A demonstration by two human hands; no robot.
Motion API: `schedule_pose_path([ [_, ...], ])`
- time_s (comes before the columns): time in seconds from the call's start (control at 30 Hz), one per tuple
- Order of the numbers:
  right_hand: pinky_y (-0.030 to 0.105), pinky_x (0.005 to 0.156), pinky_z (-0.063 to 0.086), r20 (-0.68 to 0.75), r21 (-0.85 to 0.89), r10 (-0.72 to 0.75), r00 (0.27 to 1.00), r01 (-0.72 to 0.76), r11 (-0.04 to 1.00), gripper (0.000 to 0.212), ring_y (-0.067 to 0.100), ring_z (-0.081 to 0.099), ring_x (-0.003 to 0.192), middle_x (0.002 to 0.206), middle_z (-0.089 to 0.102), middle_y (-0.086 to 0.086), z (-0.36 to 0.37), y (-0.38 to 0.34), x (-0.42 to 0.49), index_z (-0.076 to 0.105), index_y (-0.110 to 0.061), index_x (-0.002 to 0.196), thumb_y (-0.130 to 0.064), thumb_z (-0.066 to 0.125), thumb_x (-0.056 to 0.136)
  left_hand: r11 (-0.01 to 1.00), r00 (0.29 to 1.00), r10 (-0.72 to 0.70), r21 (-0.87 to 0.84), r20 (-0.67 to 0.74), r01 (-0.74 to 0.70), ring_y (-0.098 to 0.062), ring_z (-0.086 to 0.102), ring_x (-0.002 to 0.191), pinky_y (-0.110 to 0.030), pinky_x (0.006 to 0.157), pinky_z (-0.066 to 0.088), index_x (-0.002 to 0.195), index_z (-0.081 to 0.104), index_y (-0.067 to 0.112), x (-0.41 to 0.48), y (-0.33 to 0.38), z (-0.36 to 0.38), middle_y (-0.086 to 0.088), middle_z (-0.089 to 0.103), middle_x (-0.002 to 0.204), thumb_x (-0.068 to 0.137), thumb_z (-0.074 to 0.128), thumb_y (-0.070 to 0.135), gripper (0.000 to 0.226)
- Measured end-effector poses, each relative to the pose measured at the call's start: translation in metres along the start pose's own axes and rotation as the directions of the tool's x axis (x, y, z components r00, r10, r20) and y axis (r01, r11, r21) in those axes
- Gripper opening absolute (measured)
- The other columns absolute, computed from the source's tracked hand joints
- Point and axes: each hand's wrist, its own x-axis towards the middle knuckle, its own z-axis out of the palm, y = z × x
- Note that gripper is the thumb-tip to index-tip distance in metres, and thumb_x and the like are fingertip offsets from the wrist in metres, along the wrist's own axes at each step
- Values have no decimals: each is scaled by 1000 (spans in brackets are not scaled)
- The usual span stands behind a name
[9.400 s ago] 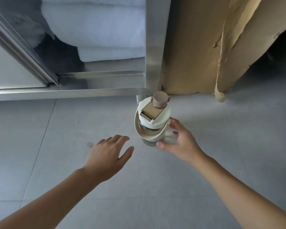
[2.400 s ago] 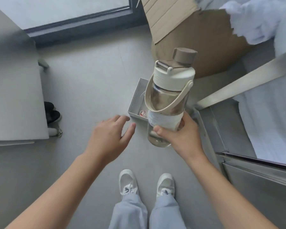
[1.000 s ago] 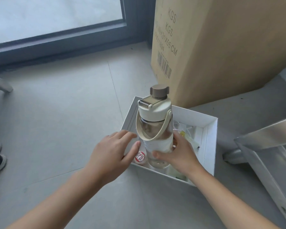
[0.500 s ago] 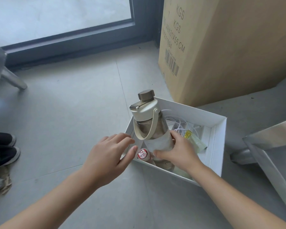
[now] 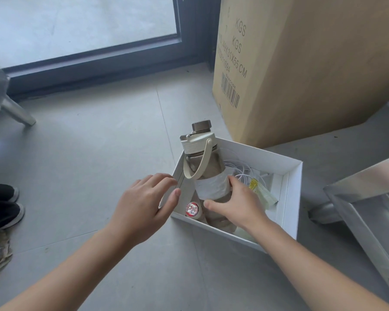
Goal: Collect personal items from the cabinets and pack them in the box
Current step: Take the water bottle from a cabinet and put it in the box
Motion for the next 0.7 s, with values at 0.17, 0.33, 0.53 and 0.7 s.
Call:
schedule_pose_path([
  [0.17,33,95,48,-103,-42,-81,991,77,996,87,17,57,123,136,58,-7,-14,-5,-5,51,-29,141,-64,80,67,1000,1000,-18,-21,-7,18,-15,61,101,-33,80,48,108,66,22,7,1,4,10,66,111,98,35,46,40],
  [0.33,37,98,49,-79,-9,-112,991,111,994,77,17,57,123,136,60,-6,-20,-9,-6,50,-28,143,-58,78,77,1000,1000,-18,-18,16,19,-17,61,99,-35,79,48,106,65,21,9,1,9,9,65,110,98,35,46,40],
  [0.53,37,105,47,-98,12,-86,991,88,996,85,16,54,130,146,56,-6,-24,-11,-6,43,-25,150,-62,74,79,999,1000,-30,-17,-6,30,-17,62,98,-32,77,48,107,65,22,15,-1,9,10,66,110,98,34,48,41],
  [0.7,34,101,45,-98,5,-103,990,104,995,84,15,55,130,147,55,-7,-33,-13,-8,42,-28,150,-63,72,80,999,999,-49,11,13,48,-19,62,98,-34,78,48,110,65,22,16,-3,7,9,66,111,97,34,49,43],
])
